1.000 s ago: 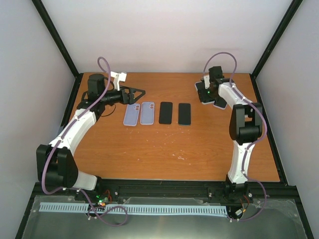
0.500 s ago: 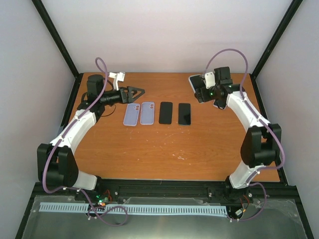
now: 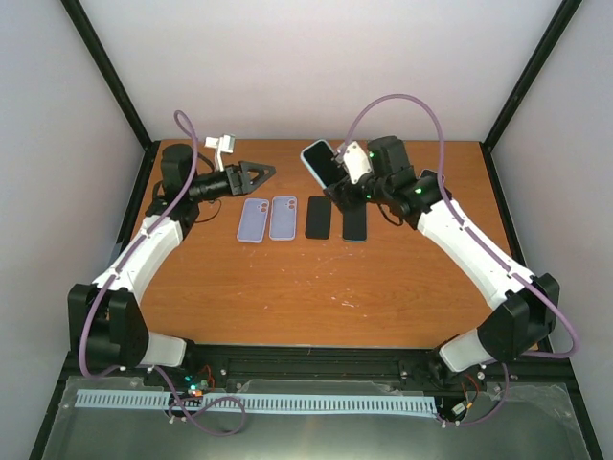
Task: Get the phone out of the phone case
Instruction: Pick up the phone at the center of the board, then remove the phone case from the phone.
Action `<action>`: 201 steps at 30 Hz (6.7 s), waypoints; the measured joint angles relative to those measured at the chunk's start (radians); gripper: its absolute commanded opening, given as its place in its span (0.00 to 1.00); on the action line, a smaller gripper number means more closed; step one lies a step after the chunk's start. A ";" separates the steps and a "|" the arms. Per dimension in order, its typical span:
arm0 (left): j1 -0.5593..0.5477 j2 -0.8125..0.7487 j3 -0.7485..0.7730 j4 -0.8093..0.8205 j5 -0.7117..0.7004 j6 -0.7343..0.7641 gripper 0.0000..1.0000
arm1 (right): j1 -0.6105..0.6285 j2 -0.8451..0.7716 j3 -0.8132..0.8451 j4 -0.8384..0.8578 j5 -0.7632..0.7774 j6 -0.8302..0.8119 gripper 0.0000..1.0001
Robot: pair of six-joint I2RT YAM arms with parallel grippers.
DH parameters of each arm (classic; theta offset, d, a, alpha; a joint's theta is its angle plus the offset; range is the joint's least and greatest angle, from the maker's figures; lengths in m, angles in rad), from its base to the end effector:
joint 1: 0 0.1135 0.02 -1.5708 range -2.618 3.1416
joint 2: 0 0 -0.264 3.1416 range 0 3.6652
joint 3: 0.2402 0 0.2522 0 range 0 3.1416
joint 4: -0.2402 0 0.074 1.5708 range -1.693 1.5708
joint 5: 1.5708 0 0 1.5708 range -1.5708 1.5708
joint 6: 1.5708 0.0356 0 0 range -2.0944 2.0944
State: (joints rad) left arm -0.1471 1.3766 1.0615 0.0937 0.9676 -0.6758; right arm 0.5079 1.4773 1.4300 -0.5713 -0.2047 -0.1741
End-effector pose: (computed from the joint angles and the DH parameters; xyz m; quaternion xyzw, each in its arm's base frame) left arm 0.3048 -0.0748 0.3330 0.0999 0.7432 -0.5541 0.3616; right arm 0.2862 0.1676 0.3616 -0.3398 0.8176 0.1653 0.4345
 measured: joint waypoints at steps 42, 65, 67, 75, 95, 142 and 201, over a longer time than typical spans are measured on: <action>-0.011 -0.042 -0.085 0.203 0.065 -0.202 0.32 | 0.361 0.015 0.021 0.060 0.426 -0.151 0.58; -0.011 -0.045 -0.089 0.124 0.068 -0.118 0.01 | 0.335 -0.026 0.014 0.052 0.322 -0.148 1.00; -0.011 -0.047 -0.089 0.098 0.077 -0.080 0.01 | 0.298 -0.051 0.014 0.035 0.248 -0.132 1.00; -0.013 -0.055 -0.074 -0.020 0.160 0.098 0.01 | 0.094 -0.098 0.016 -0.086 -0.123 -0.066 1.00; -0.117 -0.018 0.095 -0.381 0.321 0.517 0.01 | 0.024 0.009 0.154 -0.383 -0.593 -0.095 0.77; -0.049 -0.145 -0.190 0.490 0.288 -0.211 0.01 | -0.082 -0.067 -0.054 -0.074 -0.867 0.193 0.55; -0.377 0.113 0.421 -1.163 -0.030 1.410 0.19 | 0.040 -0.046 0.086 -0.768 -0.437 -0.562 0.03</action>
State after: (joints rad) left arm -0.5243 1.4895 1.4826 -1.0691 0.9379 0.7341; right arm 0.5480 1.4311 1.5162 -1.3392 -0.6418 -0.7361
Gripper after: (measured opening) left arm 0.356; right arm 0.118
